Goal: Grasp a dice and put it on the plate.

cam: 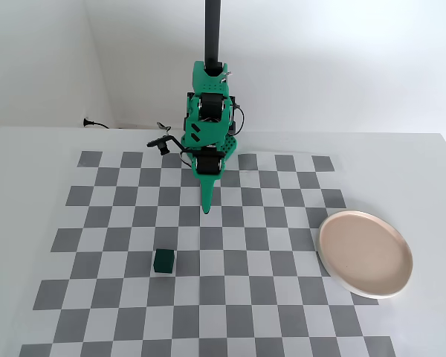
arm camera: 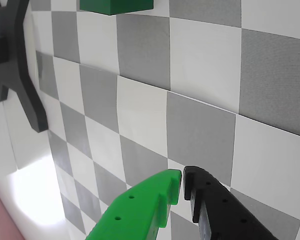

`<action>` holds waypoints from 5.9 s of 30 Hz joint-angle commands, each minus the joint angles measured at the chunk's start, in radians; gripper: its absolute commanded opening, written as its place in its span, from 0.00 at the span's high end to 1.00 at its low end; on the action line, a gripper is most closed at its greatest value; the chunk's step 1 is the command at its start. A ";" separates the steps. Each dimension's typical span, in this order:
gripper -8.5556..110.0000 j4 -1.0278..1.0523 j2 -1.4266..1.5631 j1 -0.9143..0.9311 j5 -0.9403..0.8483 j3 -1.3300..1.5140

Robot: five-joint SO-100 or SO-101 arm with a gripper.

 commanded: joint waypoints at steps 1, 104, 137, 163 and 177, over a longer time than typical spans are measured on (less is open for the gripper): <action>0.96 0.006 0.015 -0.011 -0.012 -0.015; 0.79 -0.701 -1.098 0.282 -1.767 -0.617; 0.77 -0.936 -1.493 0.236 -1.798 -0.612; 0.96 -0.792 -1.348 0.152 -1.804 -0.612; 0.96 -0.328 -0.703 -0.219 -1.756 -0.551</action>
